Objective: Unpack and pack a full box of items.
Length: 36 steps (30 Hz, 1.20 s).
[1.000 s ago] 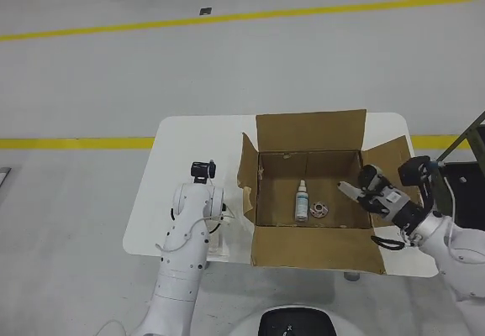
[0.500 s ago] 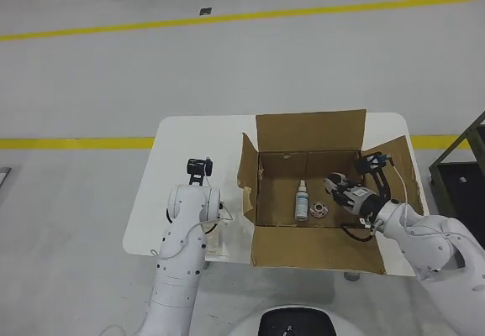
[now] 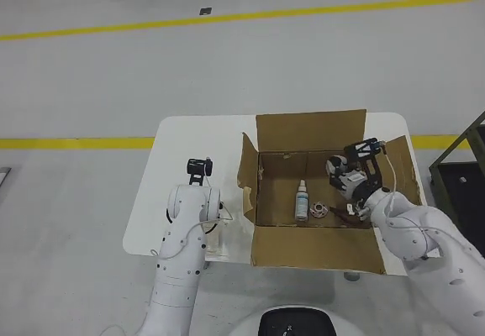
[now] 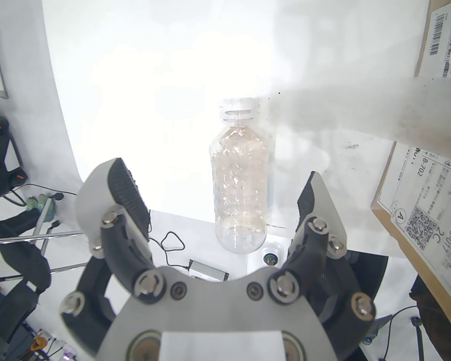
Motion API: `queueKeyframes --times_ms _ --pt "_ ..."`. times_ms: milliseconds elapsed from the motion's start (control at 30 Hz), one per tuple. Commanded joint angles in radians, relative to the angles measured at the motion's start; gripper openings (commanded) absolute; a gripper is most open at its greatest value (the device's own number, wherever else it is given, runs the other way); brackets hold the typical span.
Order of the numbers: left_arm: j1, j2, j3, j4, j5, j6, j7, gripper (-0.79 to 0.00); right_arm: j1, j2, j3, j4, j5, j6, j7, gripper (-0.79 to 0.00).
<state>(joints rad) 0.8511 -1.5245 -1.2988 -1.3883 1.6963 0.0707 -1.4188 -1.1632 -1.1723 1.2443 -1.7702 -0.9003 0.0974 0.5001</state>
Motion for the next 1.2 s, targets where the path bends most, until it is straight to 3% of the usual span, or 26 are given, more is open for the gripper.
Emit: queueKeyframes --times_ms 0,100,267,533,967,1100,1167 --pt "0.000 0.000 0.000 0.000 0.000 0.000 0.000 0.000 0.080 -0.012 -0.076 0.066 -0.090 0.100 0.067 -0.785" --pt "0.000 0.000 0.000 0.000 0.000 0.000 0.000 0.000 0.169 -0.037 -0.175 0.149 -0.105 0.169 0.129 -0.785" --pt "0.000 0.000 0.000 0.000 0.000 0.000 0.000 0.000 0.252 -0.075 -0.280 0.324 -0.118 0.250 0.134 -0.785" --pt "0.000 0.000 0.000 0.000 0.000 0.000 0.000 0.000 0.309 -0.127 -0.359 0.505 -0.001 0.241 0.100 -0.785" --pt "0.000 0.000 0.000 0.000 0.000 0.000 0.000 0.000 0.284 -0.126 -0.352 0.490 -0.002 0.215 0.100 -0.785" --pt "0.000 0.000 0.000 0.000 0.000 0.000 0.000 0.000 0.263 -0.125 -0.336 0.437 -0.004 0.255 0.146 -0.785" --pt "0.000 0.000 0.000 0.000 0.000 0.000 0.000 0.000 0.265 -0.129 -0.337 0.425 -0.007 0.281 0.166 -0.727"
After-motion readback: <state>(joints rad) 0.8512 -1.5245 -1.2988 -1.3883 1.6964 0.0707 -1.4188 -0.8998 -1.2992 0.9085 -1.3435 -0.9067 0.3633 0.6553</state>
